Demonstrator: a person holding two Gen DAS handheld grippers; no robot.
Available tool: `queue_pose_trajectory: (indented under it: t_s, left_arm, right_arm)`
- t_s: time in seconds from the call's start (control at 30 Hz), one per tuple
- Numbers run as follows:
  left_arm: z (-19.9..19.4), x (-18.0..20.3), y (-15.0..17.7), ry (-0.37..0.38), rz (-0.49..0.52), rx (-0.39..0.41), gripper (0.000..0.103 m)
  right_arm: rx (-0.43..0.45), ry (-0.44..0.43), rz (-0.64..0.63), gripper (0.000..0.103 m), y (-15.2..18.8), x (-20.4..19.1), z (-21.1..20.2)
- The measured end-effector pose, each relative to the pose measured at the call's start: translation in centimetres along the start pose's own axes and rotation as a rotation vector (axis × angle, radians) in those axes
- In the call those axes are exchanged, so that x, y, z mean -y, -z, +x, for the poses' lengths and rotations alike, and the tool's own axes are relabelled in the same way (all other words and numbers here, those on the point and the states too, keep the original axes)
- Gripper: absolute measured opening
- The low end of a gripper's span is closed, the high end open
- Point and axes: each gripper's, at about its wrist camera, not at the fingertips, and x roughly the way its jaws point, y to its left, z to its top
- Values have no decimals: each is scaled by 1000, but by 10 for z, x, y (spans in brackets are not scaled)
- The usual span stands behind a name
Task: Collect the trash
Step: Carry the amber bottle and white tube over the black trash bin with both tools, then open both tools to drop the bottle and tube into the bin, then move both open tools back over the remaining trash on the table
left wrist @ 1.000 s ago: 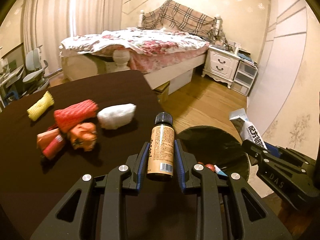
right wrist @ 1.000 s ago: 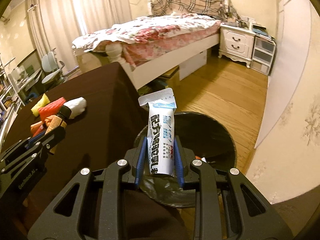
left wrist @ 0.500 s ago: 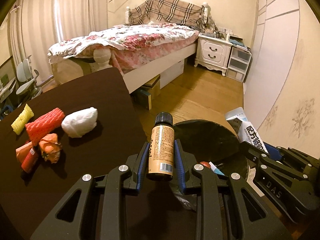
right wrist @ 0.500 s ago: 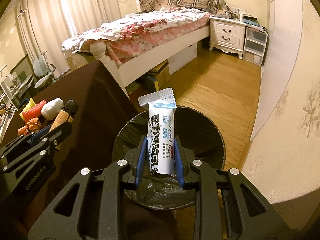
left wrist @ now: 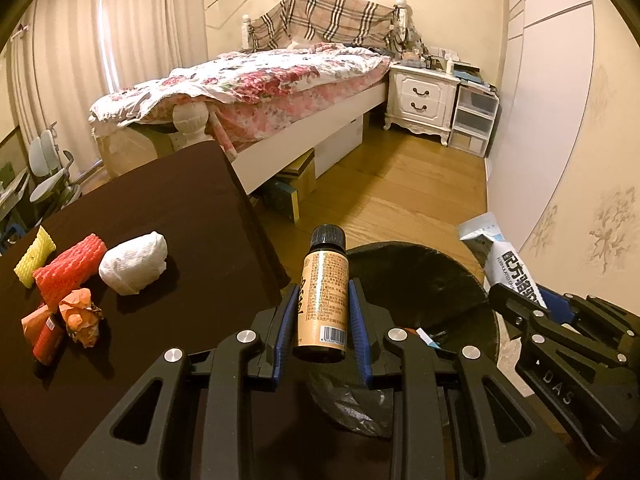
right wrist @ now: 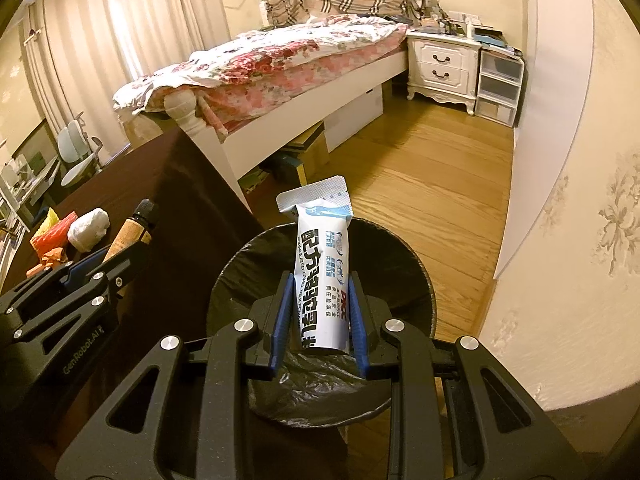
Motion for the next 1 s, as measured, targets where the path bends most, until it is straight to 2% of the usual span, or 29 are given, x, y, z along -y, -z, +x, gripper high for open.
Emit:
queue_pose_trajectory:
  t_s: [0.03, 0.1, 0.17, 0.27, 0.4, 0.6, 0.77, 0.9, 1.0]
  left_arm:
    - [1, 0, 0, -3, 0, -1, 28]
    - [1, 0, 0, -8, 0, 2, 38]
    - [-2, -1, -1, -16, -4, 19, 59]
    - [-8, -6, -1, -43, -7, 48, 72]
    - [-13, -13, 2, -84, -6, 54, 74]
    - [-27, -43, 11, -136, -43, 63, 75]
    - [-41, -80, 22, -190, -103, 58, 75]
    - [-52, -111, 34, -273, -117, 63, 75]
    - [-58, -142, 42, -311, -169, 55, 74]
  right_arm:
    - [5, 6, 4, 29, 0, 1, 0]
    - [13, 18, 8, 39, 0, 1, -1]
    - [19, 32, 8, 47, 0, 2, -1]
    - [24, 47, 5, 50, 1, 2, -2]
    - [28, 50, 4, 56, 1, 1, -4]
    - [28, 24, -23, 60, 1, -19, -9]
    - [15, -40, -61, 60, 0, -53, -10]
    - [-14, -118, -105, 60, 4, -89, -6]
    - [-42, -178, -142, 60, 8, -119, -2]
